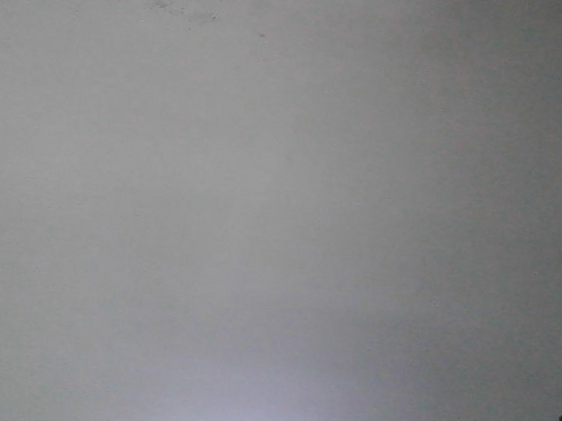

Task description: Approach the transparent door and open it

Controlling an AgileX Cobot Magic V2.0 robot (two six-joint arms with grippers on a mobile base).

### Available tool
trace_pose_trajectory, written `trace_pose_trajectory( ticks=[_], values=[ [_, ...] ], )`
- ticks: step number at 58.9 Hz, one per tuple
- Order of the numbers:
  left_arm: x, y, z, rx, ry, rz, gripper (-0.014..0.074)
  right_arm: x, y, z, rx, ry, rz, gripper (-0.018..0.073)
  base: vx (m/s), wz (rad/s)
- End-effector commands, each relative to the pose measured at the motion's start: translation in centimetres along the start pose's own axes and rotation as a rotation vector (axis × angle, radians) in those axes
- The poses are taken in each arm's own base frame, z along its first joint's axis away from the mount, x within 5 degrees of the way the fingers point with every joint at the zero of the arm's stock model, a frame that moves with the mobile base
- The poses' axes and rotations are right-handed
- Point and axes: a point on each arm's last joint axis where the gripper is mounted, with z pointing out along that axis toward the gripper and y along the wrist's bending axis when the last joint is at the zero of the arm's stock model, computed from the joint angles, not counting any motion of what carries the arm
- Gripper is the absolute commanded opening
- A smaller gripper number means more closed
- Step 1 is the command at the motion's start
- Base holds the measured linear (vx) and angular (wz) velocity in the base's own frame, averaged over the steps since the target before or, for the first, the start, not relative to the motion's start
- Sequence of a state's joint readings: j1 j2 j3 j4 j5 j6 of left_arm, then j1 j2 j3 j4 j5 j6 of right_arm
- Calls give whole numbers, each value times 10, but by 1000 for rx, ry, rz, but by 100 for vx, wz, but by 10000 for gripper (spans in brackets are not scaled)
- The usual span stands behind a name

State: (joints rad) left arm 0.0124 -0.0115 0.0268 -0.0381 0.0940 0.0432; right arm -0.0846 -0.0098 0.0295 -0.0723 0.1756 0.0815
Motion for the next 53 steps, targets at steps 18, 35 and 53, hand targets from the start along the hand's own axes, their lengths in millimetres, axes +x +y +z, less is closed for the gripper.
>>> trace_pose_trajectory(
  ticks=[18, 35, 53],
  values=[
    [2, 0, 0, 0, -63, -8, -6, -4, 0, 0, -2, -83, -12, -8, 4, 4],
    [2, 0, 0, 0, -63, -8, -6, -4, 0, 0, -2, -83, -12, -8, 14, 12],
    [2, 0, 0, 0, -63, -8, -6, -4, 0, 0, -2, -83, -12, -8, 23, 15]
  ],
)
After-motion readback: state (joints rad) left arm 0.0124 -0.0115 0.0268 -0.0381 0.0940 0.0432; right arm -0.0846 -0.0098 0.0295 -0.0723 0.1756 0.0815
